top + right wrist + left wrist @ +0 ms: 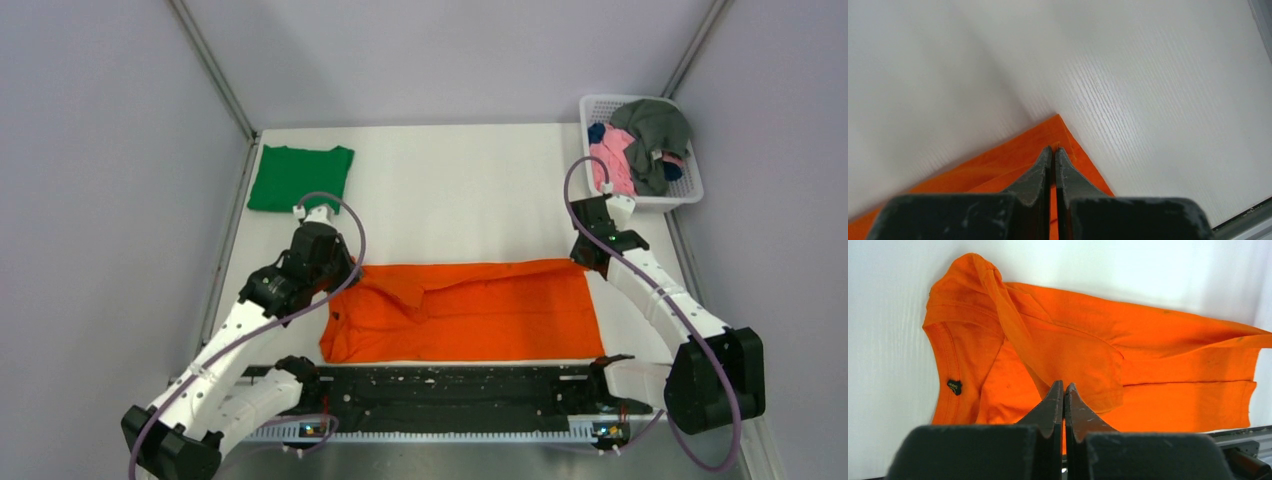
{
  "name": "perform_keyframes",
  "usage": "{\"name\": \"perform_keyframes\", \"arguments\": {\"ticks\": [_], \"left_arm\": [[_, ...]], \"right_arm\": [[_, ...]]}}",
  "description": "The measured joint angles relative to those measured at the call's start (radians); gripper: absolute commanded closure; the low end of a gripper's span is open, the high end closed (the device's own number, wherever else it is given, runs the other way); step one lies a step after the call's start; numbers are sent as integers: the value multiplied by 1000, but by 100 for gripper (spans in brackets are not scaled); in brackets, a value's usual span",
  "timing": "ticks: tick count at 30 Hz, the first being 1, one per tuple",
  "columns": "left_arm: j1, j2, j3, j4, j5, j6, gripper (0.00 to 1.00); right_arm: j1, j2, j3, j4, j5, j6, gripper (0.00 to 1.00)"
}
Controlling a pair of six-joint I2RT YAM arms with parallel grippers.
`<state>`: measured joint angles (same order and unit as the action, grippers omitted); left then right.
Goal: Fold and stack the t-shirts
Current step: Fold the other side of the tshirt into a rectangle
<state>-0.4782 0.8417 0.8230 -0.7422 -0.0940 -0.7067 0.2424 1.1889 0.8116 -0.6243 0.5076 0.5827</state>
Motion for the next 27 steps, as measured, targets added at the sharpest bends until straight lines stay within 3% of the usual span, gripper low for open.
{"name": "perform_keyframes", "arguments": {"ticks": [8, 13, 17, 19, 20, 22, 27], "left_arm": [[-26, -139, -42, -76, 8, -82, 100], [-39, -218, -166, -111, 33, -161, 100], [-50, -270, -273, -129, 61, -232, 100], [-55, -292, -309, -149, 76, -261, 90], [-56, -304, -322, -158, 84, -271, 76], [-63, -329, -339, -166, 107, -294, 61], [-73, -372, -340, -182, 170, -294, 36]], "right_arm": [[0, 0, 0, 3, 1, -14, 100], [0, 2, -1, 12, -8, -16, 100], [0, 3, -29, 17, -10, -7, 94], [0, 3, -48, 14, -9, 0, 83], [0, 3, -56, 11, -8, 4, 75], [1, 3, -70, 3, 0, 18, 58], [2, -3, -79, -24, 27, 50, 29]]}}
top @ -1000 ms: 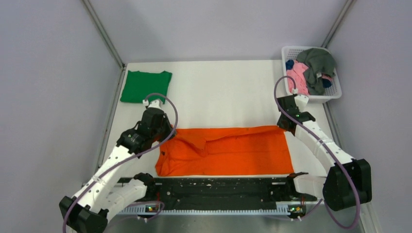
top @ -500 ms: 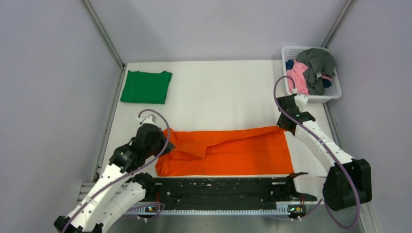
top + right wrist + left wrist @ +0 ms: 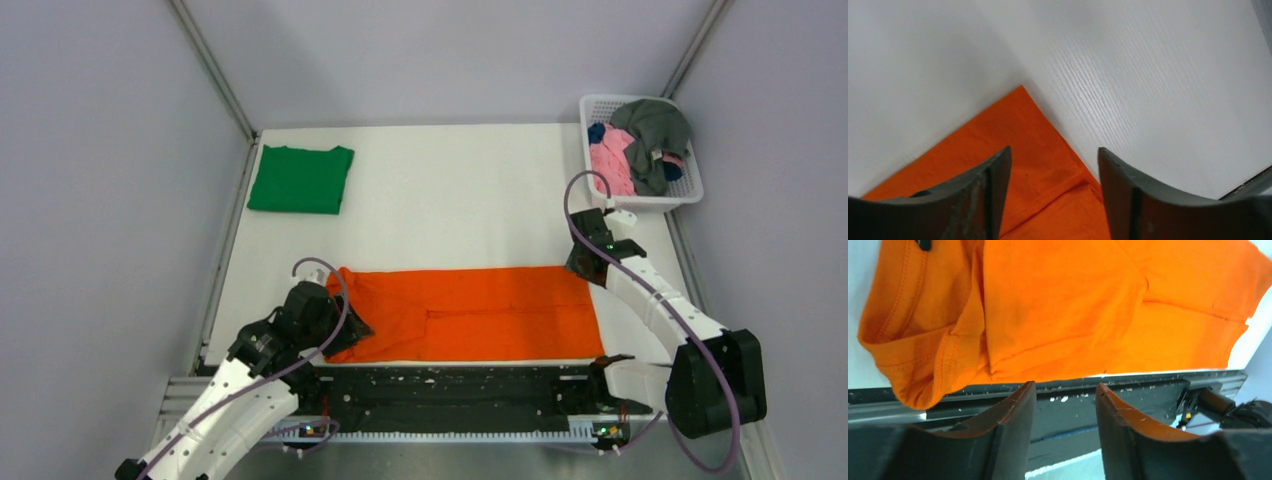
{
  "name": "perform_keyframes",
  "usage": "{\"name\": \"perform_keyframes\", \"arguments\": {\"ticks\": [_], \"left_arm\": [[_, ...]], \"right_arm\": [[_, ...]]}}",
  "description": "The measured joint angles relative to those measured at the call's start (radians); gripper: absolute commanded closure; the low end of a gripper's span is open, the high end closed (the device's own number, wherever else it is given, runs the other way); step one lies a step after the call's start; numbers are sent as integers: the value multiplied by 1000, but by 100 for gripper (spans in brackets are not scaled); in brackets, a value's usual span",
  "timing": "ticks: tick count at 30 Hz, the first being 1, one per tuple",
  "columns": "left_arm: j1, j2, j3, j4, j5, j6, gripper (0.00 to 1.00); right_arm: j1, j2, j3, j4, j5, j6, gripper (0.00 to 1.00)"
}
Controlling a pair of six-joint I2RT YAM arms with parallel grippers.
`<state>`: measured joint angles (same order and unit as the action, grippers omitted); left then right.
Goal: Fold and stack the t-shirts
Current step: Fold the other side of the tshirt into a rectangle, then rotate the tshirt 90 degrees
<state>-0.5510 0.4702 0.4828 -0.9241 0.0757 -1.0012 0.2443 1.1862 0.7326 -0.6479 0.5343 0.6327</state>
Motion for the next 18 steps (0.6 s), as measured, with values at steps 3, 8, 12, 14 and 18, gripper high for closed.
{"name": "perform_keyframes", "arguments": {"ticks": [3, 8, 12, 14, 18], "left_arm": [[-1, -12, 14, -24, 14, 3, 2], [-2, 31, 51, 12, 14, 25, 1], [-2, 216, 66, 175, 30, 56, 1], [-2, 380, 80, 299, 39, 64, 1], [-2, 687, 139, 436, 34, 65, 1]], "right_arm": [[0, -40, 0, -18, 19, 14, 14], [0, -119, 0, 5, -39, -24, 8], [0, -153, -23, 131, -255, -91, 7], [2, -138, -61, 212, -395, -112, 7], [3, -43, -120, 311, -592, -131, 7]]}}
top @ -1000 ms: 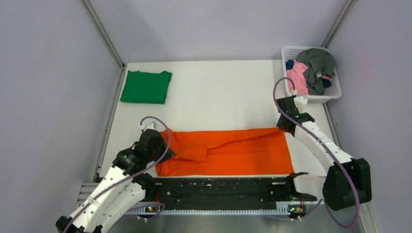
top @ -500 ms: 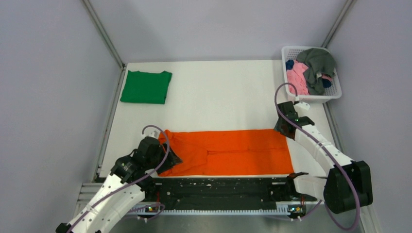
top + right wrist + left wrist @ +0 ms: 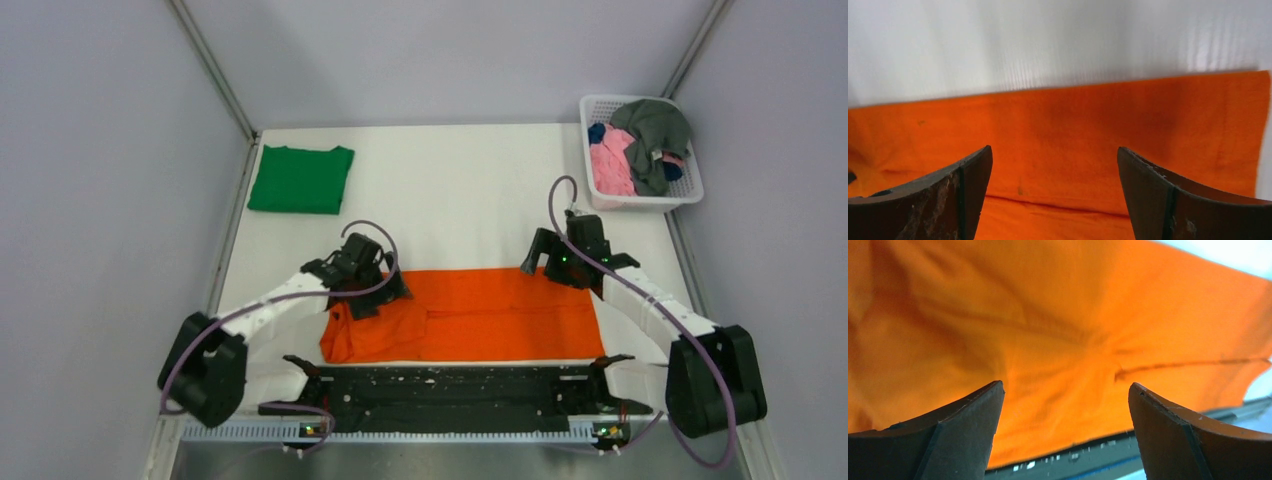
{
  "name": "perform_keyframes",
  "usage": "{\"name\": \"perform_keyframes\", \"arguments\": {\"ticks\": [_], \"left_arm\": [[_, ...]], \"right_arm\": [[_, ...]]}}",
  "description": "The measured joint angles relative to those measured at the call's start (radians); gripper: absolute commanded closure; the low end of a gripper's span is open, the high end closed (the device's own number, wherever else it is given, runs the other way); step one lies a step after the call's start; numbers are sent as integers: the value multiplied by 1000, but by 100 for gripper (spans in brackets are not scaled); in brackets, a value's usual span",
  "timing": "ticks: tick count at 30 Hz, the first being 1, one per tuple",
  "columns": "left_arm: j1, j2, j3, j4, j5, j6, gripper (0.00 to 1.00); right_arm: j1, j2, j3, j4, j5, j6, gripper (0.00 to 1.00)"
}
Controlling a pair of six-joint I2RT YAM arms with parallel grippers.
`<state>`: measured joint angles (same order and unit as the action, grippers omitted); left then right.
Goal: Fold and stack the t-shirts
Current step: Rotate the tshirt 90 degrees
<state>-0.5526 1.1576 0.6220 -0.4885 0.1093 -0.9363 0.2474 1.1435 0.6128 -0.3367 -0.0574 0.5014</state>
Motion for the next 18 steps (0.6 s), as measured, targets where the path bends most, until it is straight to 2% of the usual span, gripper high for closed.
{"name": "perform_keyframes", "arguments": {"ticks": [3, 7, 10, 13, 14, 18], "left_arm": [[2, 214, 74, 32, -42, -2, 1], [28, 365, 213, 31, -68, 1, 1], [77, 522, 379, 25, -67, 16, 1], [129, 723, 631, 24, -47, 43, 1], [145, 816, 760, 16, -37, 54, 1], [180, 1159, 1276, 18, -13, 93, 1]], "right_arm": [[2, 81, -26, 29, -75, -5, 7], [13, 106, -45, 63, -114, -11, 7], [35, 98, -64, 92, -113, -13, 7], [70, 82, -82, 111, -106, -12, 5], [87, 75, -87, 113, -104, -10, 2], [177, -4, -150, 133, -119, 27, 1]]}}
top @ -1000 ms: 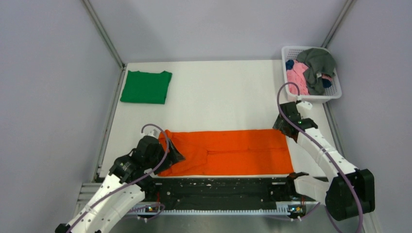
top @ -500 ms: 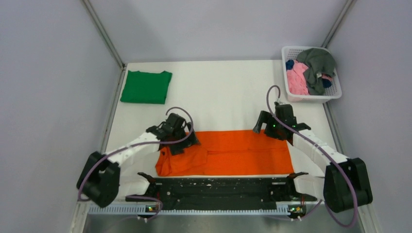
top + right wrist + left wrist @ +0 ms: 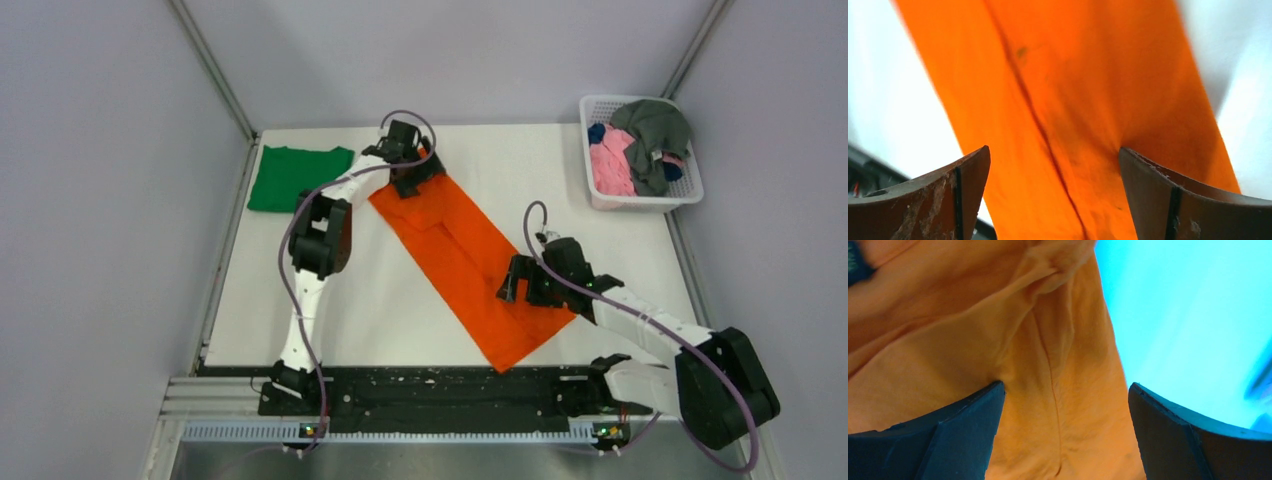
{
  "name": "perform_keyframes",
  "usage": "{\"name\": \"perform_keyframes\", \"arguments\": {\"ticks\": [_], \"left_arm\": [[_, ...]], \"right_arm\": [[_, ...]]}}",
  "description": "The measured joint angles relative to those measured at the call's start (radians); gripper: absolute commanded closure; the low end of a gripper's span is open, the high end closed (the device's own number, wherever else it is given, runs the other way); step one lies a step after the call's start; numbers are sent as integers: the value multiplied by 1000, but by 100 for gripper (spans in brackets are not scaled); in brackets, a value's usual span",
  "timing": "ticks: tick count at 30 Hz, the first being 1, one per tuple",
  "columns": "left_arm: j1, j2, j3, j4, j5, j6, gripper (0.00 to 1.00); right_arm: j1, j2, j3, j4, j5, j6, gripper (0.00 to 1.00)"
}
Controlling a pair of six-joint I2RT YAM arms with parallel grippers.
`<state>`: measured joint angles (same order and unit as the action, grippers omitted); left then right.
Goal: Fold and stack the t-shirts
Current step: Rotate the tshirt 90 degrees, then grab the bottom of the folded rectangular tshirt with both arms
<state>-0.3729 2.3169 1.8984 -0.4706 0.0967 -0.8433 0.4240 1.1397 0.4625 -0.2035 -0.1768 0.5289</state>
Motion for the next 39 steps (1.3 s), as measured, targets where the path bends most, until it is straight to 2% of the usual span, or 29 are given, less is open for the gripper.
{"name": "perform_keyframes", "arguments": {"ticks": [2, 7, 13, 16, 20, 24, 28, 30, 34, 39], "left_arm": [[12, 141, 203, 40, 62, -5, 1], [22, 357, 465, 190, 261, -111, 1], [17, 484, 529, 474, 393, -288, 1], [16, 507, 552, 512, 394, -317, 1], [15, 510, 554, 519, 379, -322, 1], [9, 488, 551, 488, 339, -277, 1], [3, 385, 481, 376, 270, -173, 1], [3, 269, 373, 330, 248, -118, 1], [-3, -52, 105, 260, 215, -14, 1], [-39, -557, -317, 218, 118, 86, 1]], "right_arm": [[55, -32, -32, 21, -33, 27, 1], [208, 17, -41, 119, -133, 60, 1], [309, 193, 28, 276, -195, 74, 1], [350, 264, 80, 304, -193, 74, 1], [364, 259, 95, 270, -158, 75, 1], [367, 148, 95, 148, -115, 74, 1], [370, -22, 94, 82, -58, 74, 1], [370, -124, 91, 52, -14, 76, 1], [371, -251, 69, -24, 66, 103, 1], [370, -306, 32, -157, 128, 140, 1]]}}
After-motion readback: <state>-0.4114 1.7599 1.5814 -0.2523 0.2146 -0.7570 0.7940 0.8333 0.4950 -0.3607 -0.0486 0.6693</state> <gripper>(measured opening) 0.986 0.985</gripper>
